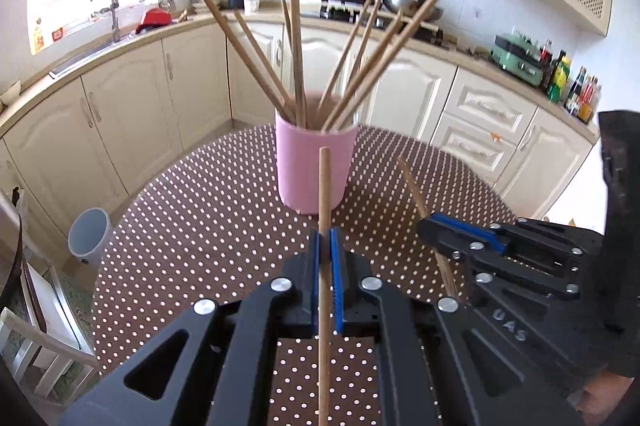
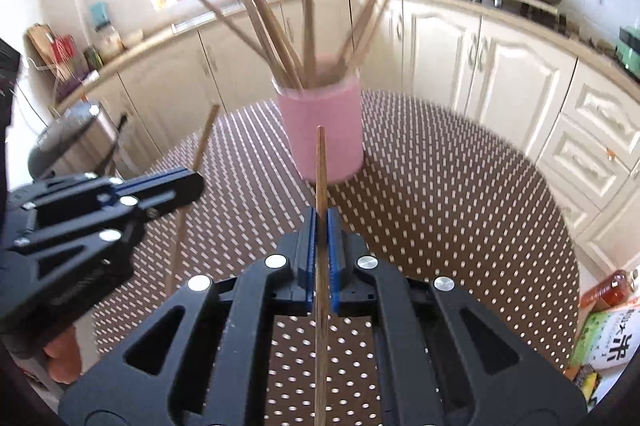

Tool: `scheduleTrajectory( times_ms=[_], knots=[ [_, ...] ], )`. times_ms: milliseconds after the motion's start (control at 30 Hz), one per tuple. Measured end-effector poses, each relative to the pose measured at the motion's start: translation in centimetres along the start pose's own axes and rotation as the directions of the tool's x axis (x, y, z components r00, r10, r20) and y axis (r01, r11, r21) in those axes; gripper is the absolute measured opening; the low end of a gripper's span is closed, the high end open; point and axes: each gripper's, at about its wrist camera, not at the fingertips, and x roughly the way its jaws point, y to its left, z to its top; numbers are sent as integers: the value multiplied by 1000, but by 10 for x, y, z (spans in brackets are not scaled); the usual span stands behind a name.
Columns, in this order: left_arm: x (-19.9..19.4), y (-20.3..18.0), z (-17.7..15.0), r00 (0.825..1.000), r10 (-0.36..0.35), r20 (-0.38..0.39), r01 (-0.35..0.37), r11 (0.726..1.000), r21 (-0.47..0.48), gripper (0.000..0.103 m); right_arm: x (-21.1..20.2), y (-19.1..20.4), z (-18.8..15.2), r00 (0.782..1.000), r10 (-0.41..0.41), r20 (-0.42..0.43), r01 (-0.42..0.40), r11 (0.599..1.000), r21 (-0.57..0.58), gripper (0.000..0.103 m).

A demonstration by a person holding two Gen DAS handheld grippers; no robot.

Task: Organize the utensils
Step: 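Lift both chopsticks upright and carry them above the pink cup, then open the left tool over the cup while the right tool drops its chopstick inside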

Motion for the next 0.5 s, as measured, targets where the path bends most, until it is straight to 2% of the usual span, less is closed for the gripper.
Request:
scheduleTrajectory(
  times_ms=[100, 267, 500],
  knots=[
    [-19, 1, 3, 998, 1, 55, 0, 1000, -12, 6, -23, 8, 5, 997, 2, 82, -2, 1000, -7, 6],
    [-49, -1, 6, 988, 14, 154, -12, 1000, -18, 6, -58, 24, 11, 978, 1, 207, 4, 1000, -24, 6],
    [-94, -6, 6, 955, 16, 297, -8, 1000, -27, 6, -84, 35, 13, 955, 8, 295, 8, 999, -53, 6]
  ],
)
